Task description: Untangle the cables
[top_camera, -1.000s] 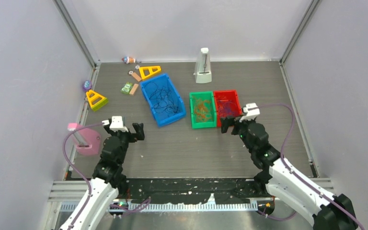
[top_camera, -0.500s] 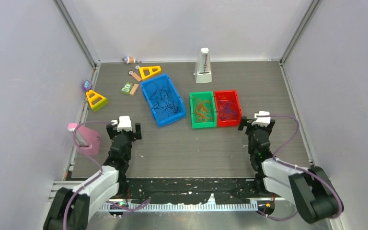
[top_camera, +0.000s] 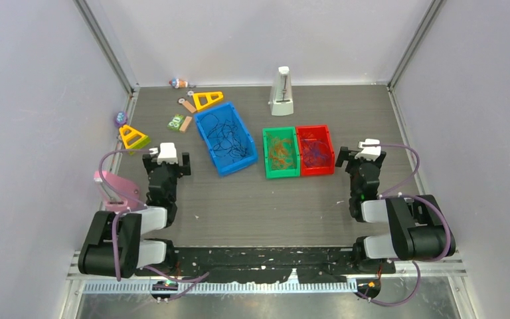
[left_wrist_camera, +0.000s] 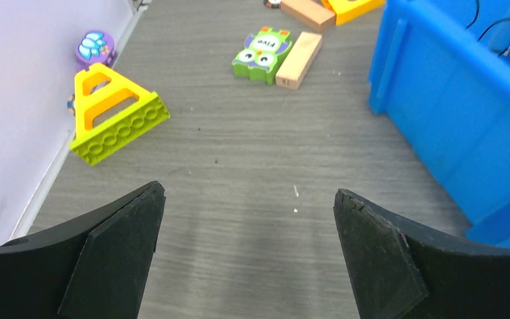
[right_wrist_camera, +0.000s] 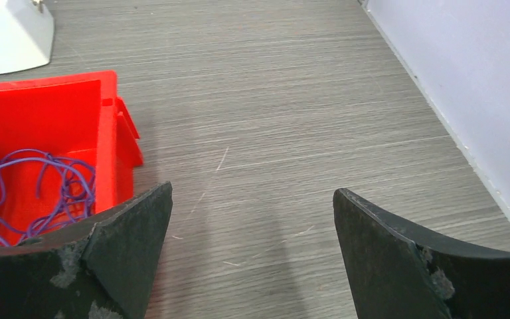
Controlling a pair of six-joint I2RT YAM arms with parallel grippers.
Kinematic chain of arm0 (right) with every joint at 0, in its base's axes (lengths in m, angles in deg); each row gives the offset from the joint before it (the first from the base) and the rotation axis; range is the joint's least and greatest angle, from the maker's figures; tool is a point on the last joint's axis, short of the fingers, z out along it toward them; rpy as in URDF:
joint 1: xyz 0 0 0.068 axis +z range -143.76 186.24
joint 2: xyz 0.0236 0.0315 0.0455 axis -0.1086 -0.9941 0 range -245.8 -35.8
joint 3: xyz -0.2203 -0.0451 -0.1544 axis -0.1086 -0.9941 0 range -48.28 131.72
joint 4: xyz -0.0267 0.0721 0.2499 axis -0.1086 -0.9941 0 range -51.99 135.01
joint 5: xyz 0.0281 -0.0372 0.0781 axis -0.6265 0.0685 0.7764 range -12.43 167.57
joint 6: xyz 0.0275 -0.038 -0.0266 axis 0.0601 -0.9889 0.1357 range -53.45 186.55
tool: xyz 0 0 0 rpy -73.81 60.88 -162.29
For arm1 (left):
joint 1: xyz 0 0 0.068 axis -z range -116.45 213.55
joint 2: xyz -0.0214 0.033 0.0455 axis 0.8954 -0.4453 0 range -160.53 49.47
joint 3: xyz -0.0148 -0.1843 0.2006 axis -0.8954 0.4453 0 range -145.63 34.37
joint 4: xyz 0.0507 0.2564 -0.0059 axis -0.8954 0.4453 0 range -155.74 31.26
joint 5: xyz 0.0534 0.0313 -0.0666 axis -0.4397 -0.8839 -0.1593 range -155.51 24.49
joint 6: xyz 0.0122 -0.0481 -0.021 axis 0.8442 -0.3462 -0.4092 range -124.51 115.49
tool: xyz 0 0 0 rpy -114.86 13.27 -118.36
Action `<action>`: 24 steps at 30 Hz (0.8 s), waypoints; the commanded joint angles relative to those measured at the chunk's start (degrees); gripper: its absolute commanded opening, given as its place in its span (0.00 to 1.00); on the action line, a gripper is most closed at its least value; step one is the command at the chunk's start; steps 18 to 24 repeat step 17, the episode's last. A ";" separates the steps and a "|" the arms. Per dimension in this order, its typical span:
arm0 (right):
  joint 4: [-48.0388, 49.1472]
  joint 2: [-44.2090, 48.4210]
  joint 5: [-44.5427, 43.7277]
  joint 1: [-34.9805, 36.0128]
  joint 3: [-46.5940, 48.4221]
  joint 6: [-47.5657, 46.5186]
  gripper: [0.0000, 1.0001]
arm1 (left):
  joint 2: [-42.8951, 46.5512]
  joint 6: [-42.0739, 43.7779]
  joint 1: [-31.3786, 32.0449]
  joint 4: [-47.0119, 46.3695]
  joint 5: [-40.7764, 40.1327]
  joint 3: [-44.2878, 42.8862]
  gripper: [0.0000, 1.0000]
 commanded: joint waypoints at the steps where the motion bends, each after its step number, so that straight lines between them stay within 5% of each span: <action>1: 3.12 0.08 2.72 -0.16 1.01 0.23 0.95 | 1.17 -1.29 -1.09 -0.51 3.64 -2.73 1.00; 24: 0.50 0.12 7.28 -0.15 2.30 -1.63 0.95 | 0.97 -0.59 -1.43 -1.56 6.03 -2.35 1.00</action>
